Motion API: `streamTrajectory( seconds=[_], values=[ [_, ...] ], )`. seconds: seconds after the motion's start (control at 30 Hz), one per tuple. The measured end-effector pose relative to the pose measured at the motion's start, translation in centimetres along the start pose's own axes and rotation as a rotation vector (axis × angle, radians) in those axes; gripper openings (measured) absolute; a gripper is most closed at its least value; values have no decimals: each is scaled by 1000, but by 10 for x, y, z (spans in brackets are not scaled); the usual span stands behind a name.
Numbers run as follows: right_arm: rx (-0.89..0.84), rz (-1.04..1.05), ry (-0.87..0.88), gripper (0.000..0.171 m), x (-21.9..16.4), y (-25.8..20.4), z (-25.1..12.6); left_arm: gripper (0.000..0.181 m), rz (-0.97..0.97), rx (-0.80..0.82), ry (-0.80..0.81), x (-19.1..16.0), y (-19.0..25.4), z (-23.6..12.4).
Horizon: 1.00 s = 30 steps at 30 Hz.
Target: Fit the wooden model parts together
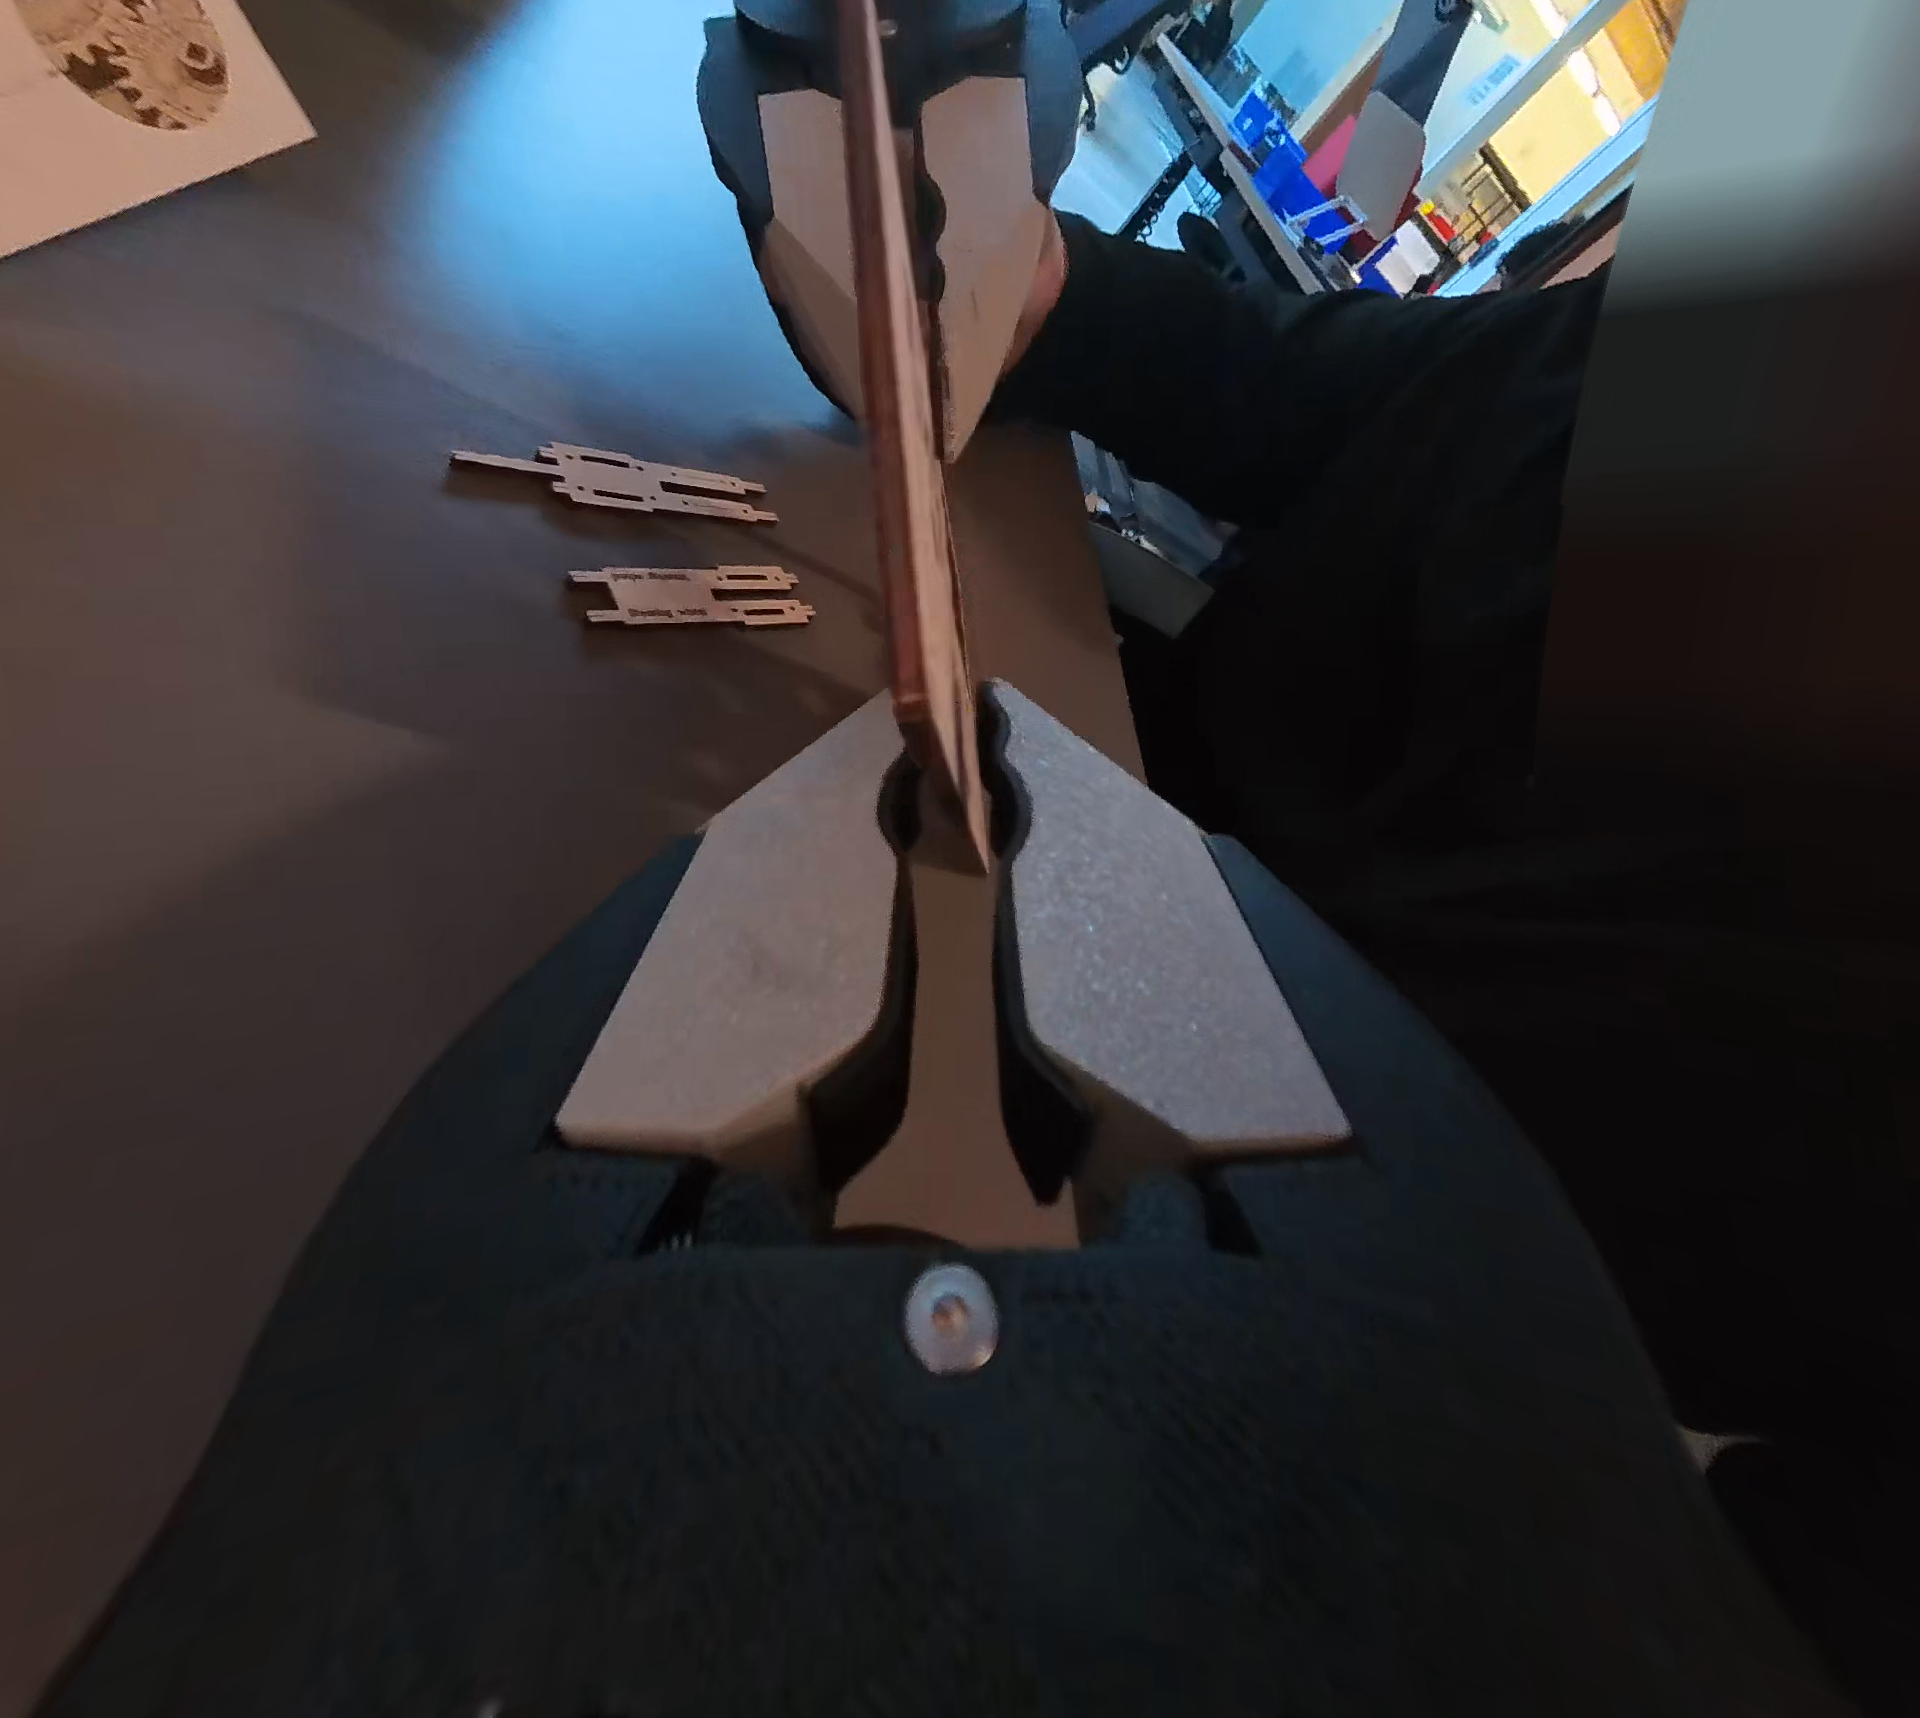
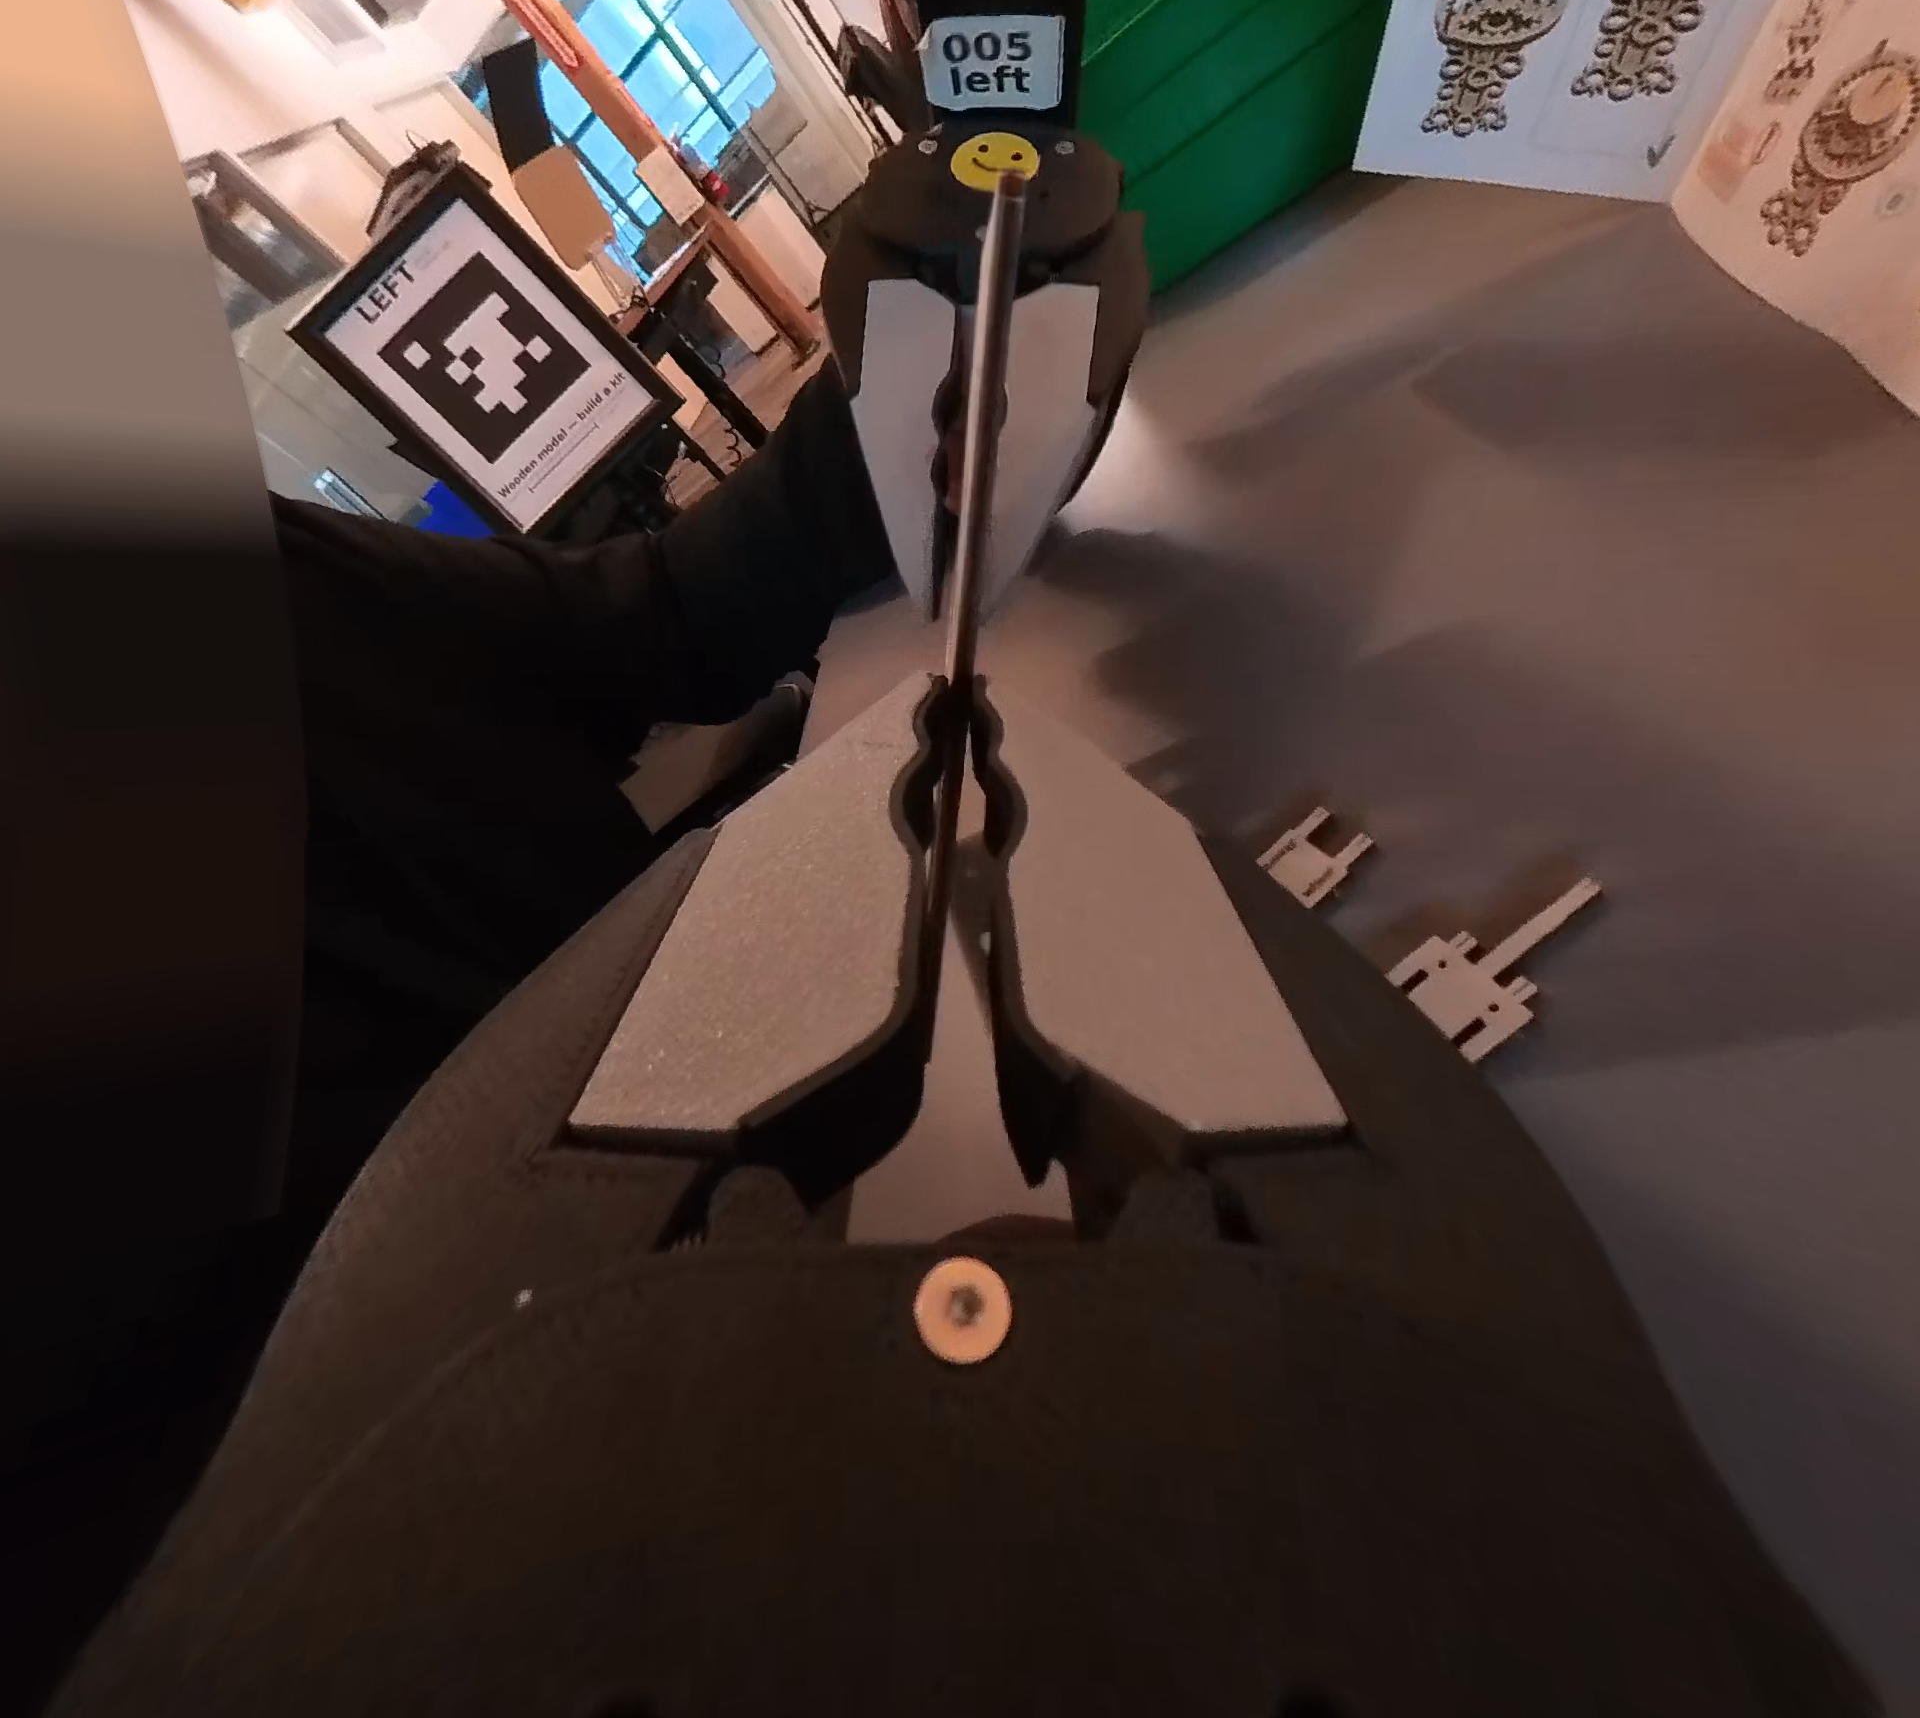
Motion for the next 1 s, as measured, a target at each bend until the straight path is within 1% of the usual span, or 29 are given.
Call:
streamTrajectory(
  seconds=[0.1,0.27,0.5,1.0],
  values=[
    [1,20,2,0,0,2,-1,2,-6,5,1,-1,-2,-1],
    [0,40,6,0,0,5,-2,9,-7,-2,-2,-1,-1,-2],
    [15,77,22,0,1,10,-5,11,5,16,11,1,0,-10],
    [13,89,25,0,1,12,-5,11,6,25,9,0,-1,-12]
  ],
)
Point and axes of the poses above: each gripper's, where its closed fingertips meet, z out along the fingers, x out of its top, y = z × x across the jaws, the point moved 10 cm from there along -z, back along the fingers, and after that the axes turned 11 degrees about z, right-handed, at the moved point
